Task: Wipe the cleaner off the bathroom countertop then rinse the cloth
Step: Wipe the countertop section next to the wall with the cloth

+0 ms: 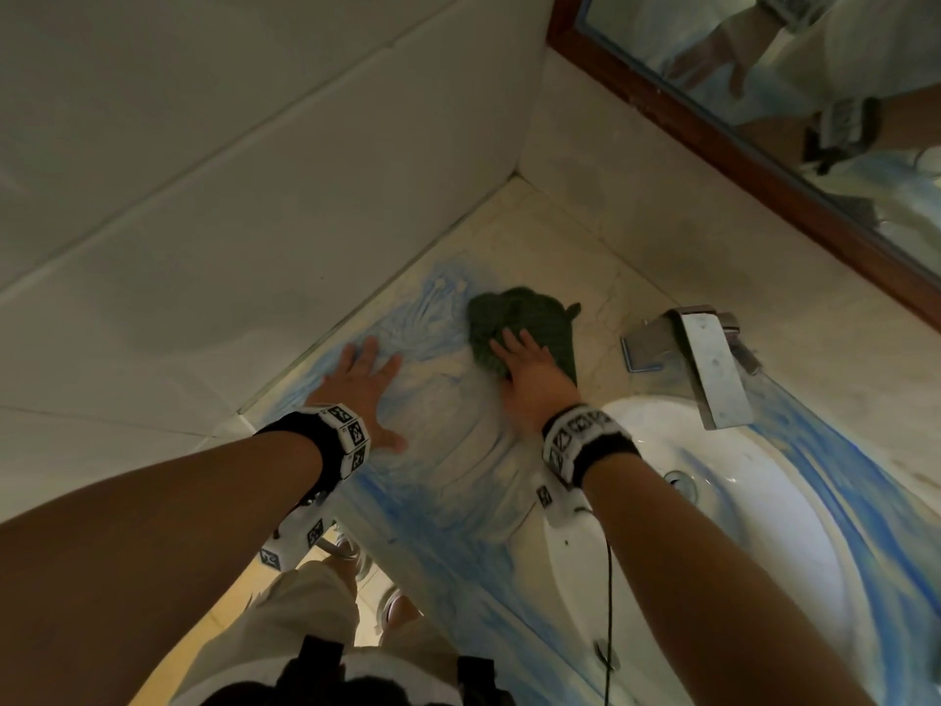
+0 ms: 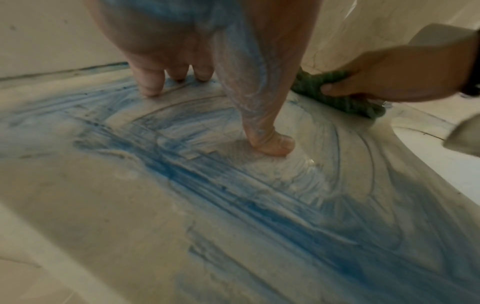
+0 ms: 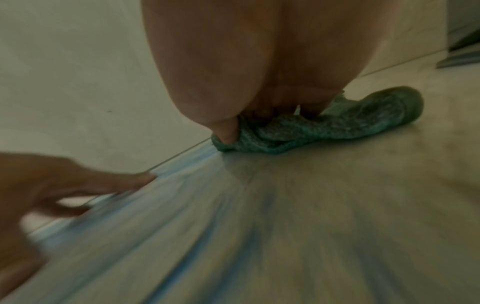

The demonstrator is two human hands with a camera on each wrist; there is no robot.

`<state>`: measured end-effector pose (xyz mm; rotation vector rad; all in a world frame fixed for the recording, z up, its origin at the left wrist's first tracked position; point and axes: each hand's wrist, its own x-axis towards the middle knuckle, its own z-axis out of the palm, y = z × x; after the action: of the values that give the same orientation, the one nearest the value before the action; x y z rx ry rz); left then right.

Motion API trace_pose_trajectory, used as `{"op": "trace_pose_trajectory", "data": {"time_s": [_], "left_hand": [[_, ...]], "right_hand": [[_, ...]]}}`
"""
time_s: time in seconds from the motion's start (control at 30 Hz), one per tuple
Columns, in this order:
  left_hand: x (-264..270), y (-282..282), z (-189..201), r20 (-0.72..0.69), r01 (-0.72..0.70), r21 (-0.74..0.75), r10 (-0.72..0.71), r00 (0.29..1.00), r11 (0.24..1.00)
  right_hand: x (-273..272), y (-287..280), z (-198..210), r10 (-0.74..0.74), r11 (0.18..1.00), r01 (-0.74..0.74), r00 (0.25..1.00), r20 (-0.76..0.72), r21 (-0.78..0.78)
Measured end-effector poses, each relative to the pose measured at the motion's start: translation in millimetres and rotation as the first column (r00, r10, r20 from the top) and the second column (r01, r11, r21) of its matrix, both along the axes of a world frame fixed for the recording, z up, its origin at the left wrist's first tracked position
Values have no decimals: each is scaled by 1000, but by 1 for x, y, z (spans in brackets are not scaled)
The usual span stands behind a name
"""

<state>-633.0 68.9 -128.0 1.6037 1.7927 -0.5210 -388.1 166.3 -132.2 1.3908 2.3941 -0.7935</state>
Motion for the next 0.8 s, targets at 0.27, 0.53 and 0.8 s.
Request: {"op": "trace_pose_trajectory", "data": {"time_s": [0.27,0.53,0.8], "left_hand": [[0,1,1,-14,14,-13,-14,1000,1000],[-3,-1,3,21,9,-1,-9,1000,1000],[-3,1,6,9,18,-3,-18,1000,1000]], "right_hand": [[-20,6,2,-90,996,90,996,12,29],[1,-84,1,-16,999,18,998,-56,41],[3,1,3,-173,985,172,985,16,28]]}}
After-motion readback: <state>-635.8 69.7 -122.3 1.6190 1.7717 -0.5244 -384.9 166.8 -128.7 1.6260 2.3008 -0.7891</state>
